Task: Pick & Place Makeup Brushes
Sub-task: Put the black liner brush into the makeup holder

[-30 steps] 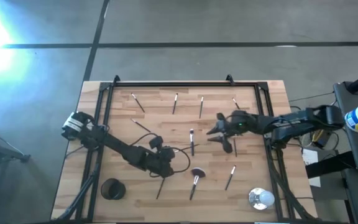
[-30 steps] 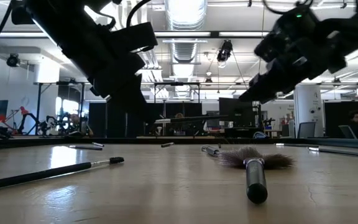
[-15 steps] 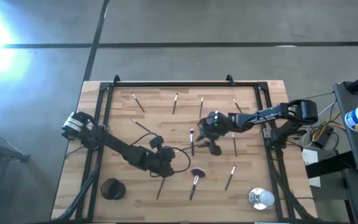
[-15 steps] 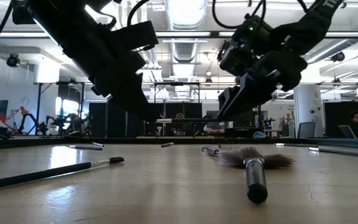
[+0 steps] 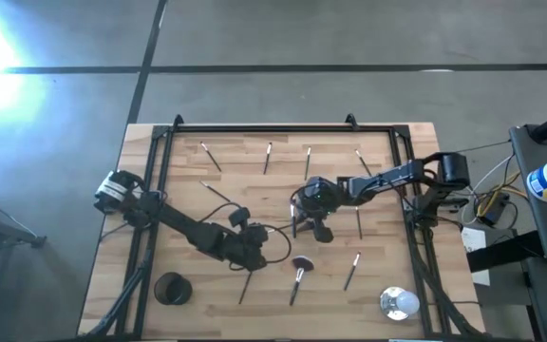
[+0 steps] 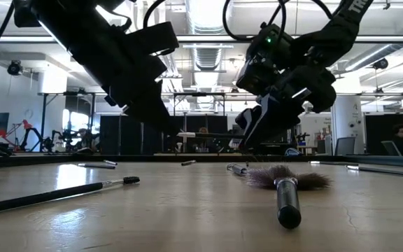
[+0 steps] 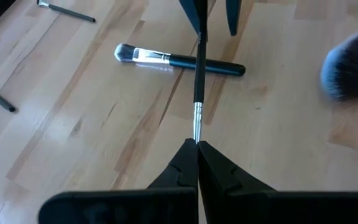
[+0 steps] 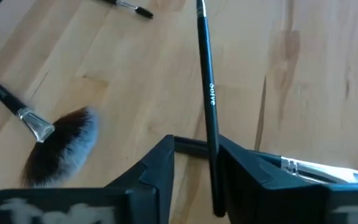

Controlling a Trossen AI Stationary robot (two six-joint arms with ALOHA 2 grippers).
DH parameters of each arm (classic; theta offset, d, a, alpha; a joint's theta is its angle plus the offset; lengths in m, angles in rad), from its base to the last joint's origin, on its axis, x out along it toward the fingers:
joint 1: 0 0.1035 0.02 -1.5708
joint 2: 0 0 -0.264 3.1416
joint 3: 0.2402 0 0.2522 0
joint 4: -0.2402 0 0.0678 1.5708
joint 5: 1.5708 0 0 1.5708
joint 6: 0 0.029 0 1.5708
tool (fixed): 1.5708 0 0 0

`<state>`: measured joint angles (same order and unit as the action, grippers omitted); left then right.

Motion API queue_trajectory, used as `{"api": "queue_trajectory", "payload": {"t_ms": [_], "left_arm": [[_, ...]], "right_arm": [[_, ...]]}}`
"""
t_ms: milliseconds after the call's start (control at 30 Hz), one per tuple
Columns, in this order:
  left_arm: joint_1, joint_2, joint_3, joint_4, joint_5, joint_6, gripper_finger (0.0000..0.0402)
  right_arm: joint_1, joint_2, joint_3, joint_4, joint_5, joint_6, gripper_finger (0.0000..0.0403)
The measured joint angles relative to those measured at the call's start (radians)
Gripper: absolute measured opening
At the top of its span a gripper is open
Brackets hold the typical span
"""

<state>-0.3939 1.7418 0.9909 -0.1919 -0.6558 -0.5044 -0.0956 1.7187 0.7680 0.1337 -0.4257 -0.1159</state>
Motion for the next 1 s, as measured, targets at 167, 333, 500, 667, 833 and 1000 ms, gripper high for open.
{"api": "queue_trajectory", "payload": {"t_ms": [167, 333, 500, 667, 833, 1000], "left_arm": [[0.002, -0.007, 0.0, -0.001, 0.0, -0.018, 0.0], [0.006, -0.031, 0.0, -0.008, -0.002, -0.092, 0.0006], [-0.013, -0.135, -0.02, -0.039, -0.069, -0.179, 0.004], [-0.08, -0.246, -0.126, 0.064, -0.238, -0.267, 0.0075], [-0.095, -0.299, -0.317, 0.555, -0.252, -0.139, 0.0084], [-0.051, -0.284, -0.496, 1.246, -0.158, 0.112, 0.0081]], "right_arm": [[0.0, -0.018, -0.001, 0.0, 0.005, 0.001, 0.0028], [0.0, -0.041, -0.005, -0.004, 0.01, 0.0, 0.0013], [-0.002, -0.084, -0.042, 0.022, 0.009, 0.0, 0.0011], [-0.006, -0.144, -0.145, 0.21, 0.006, 0.067, 0.001], [-0.007, -0.158, -0.252, 0.598, 0.005, 0.216, 0.001], [-0.006, -0.147, -0.279, 0.916, 0.005, 0.337, 0.0009]]}}
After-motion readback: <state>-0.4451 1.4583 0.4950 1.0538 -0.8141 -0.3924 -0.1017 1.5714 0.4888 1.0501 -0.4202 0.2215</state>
